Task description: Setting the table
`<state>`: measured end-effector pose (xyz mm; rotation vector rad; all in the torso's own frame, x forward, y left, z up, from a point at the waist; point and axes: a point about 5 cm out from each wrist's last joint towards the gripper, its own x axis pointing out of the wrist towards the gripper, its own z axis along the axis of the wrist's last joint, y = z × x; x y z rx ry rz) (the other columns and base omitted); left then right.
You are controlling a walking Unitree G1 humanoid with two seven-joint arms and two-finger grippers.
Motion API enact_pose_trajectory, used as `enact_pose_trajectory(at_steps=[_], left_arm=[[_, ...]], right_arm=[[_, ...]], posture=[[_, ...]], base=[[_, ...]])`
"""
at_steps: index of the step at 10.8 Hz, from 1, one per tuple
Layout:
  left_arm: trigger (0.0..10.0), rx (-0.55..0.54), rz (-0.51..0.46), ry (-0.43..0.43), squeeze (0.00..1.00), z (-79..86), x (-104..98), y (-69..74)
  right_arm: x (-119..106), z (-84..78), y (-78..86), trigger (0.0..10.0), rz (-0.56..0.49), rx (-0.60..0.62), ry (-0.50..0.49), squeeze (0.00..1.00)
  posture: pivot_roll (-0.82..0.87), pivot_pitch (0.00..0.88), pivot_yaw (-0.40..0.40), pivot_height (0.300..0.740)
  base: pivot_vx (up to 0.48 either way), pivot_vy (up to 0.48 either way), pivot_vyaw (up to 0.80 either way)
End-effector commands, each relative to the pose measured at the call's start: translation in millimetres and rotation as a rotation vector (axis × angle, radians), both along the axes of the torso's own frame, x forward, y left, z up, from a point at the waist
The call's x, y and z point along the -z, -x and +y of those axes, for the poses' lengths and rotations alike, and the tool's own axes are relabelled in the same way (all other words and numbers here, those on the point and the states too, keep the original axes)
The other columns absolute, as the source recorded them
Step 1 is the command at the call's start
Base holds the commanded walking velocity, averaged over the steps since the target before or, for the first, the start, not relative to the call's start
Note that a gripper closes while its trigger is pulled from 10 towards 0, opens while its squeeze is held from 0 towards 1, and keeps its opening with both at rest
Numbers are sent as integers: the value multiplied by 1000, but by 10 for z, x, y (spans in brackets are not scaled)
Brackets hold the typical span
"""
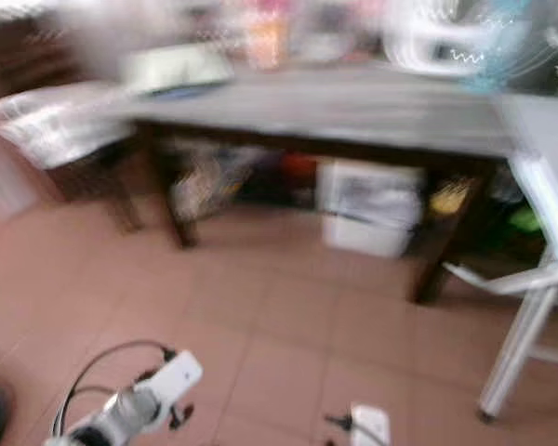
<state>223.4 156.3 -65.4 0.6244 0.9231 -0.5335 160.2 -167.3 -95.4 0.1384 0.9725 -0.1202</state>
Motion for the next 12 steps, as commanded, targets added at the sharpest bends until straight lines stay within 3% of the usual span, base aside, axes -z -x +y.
enact_pose_trajectory(at_steps=[1, 6, 8, 9, 10, 11, 12], left_arm=[[10000, -1, 3, 28, 0, -47, -17, -28], [10000, -8, 21, 67, 0, -124, 8, 12], [10000, -47, -83, 190, 0, -285, -163, -227], [10000, -88, -171, 272, 0, -373, -330, -431], [10000, -116, -262, 392, 0, -465, -563, -668], [10000, -73, -334, 480, 0, -534, -772, -833], [10000, -53, -401, 523, 0, -537, -909, -926]], right_arm=[[27, -44, 76, 10000, 21, 14, 5, 0], [22, -76, 75, 10000, 13, 3, 25, 0], [-105, -153, -161, 10000, -115, 60, 18, 0], [-237, -226, -369, 10000, -210, -5, 109, 0], [-404, -303, -590, 10000, -333, 30, 90, 0], [-575, -319, -765, 10000, -466, 29, 57, 0], [-704, -291, -864, 10000, -558, -60, 108, 0]], posture=[[84, 62, 37, 740], [73, 55, 18, 740], [68, 60, 12, 740], [69, 61, 7, 740], [75, 66, -3, 740], [85, 70, -16, 740], [85, 70, -16, 740]], base=[[0, 0, 0], [0, 0, 0], [0, 0, 0], [0, 0, 0], [0, 0, 0], [0, 0, 0], [0, 0, 0]])
